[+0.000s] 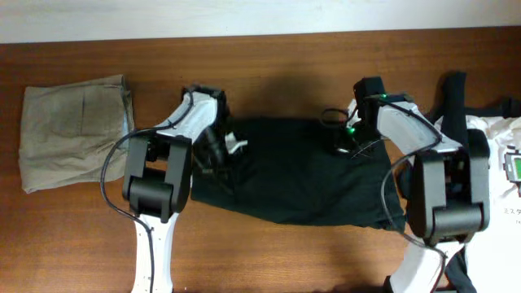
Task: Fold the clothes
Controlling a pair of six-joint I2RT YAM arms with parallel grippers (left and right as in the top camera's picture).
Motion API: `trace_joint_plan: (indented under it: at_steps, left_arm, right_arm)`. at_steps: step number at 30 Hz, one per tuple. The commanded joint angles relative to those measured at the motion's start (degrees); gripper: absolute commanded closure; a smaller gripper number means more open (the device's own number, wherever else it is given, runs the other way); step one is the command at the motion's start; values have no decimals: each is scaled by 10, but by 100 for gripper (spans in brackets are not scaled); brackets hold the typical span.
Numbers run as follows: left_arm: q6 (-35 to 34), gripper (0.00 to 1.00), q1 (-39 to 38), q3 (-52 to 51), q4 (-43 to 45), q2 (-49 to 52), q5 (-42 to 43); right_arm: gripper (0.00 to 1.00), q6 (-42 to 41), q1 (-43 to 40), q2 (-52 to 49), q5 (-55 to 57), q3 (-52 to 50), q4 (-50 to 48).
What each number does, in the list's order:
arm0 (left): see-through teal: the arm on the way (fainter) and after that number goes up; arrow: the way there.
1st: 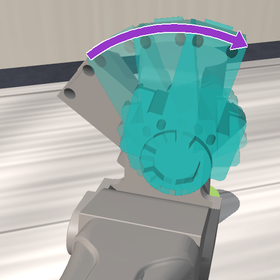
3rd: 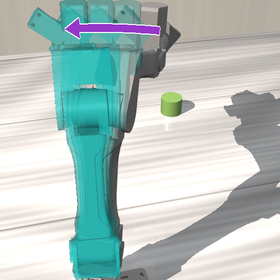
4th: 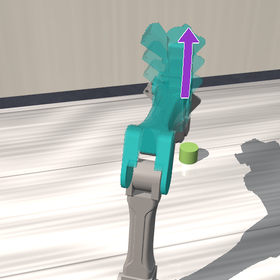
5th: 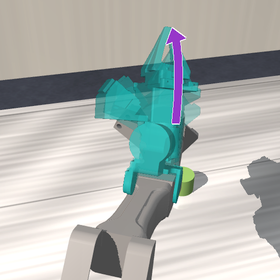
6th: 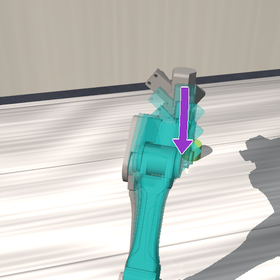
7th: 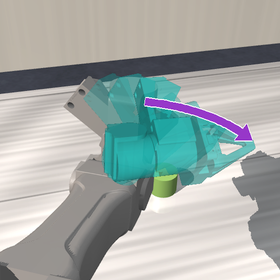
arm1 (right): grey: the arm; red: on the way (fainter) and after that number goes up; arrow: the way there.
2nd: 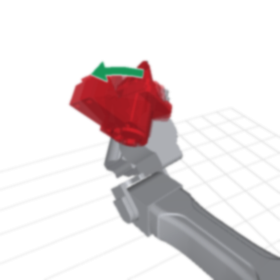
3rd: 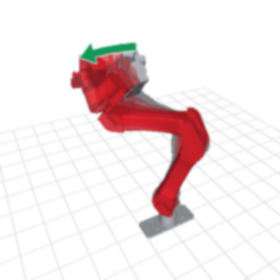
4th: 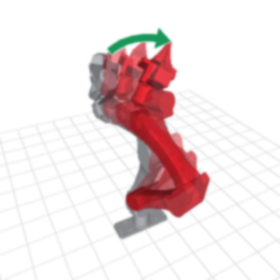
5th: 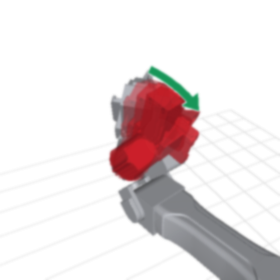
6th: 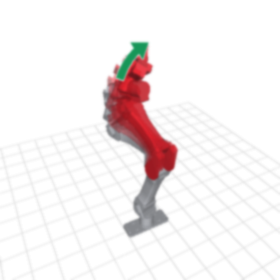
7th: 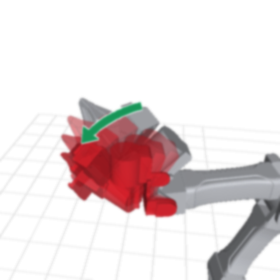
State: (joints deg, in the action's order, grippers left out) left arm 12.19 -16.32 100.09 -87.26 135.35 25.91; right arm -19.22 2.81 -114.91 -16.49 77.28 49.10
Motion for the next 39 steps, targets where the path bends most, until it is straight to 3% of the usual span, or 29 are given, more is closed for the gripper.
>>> trace_joint_plan:
  at_steps: [1,3,5,10,12,13,14,17,19,20,24,29,32,33,35,39]
  left_arm:
    - [-21,90,3,-109,25,-10,-49]
    - [-27,91,13,-129,29,-10,-78]
    - [-27,91,32,-127,32,-21,-79]
    - [-27,86,76,-52,20,-125,-60]
    - [-39,73,102,-12,23,-179,-60]
    - [-41,49,127,11,33,-210,-65]
    - [-65,34,151,16,48,-231,-82]
    - [-80,6,217,9,52,-238,-103]
    - [-59,1,255,-32,59,-218,-100]
    - [-34,1,263,-64,80,-207,-57]
    - [4,1,251,-175,193,-159,25]
    - [13,11,197,-238,279,-102,41]
    - [-6,49,170,-249,303,-62,43]
    - [-6,70,158,-249,302,-54,46]
    - [-12,99,146,-246,298,-54,48]
    - [-16,100,180,-153,165,-63,36]
  right_arm:
    - [96,-93,-66,-29,86,-2,-27]
    - [96,-97,-111,-29,80,0,-33]
    - [96,-12,-148,-23,-19,13,-22]
    - [95,135,-128,57,-74,48,86]
    - [95,135,-84,95,-75,49,129]
    - [95,146,-45,104,-75,49,154]
    - [95,156,-5,104,-75,47,168]
    - [94,158,87,87,-69,31,149]
    - [91,128,126,55,-68,24,121]
    - [91,121,135,32,-69,24,115]
    - [92,108,138,-28,-69,24,111]
    - [93,108,138,-28,-69,24,111]
    - [93,108,138,-28,-69,24,112]
    - [93,108,138,-28,-69,24,112]
    - [95,108,138,-28,-69,24,113]
    - [96,108,130,-18,-69,26,138]
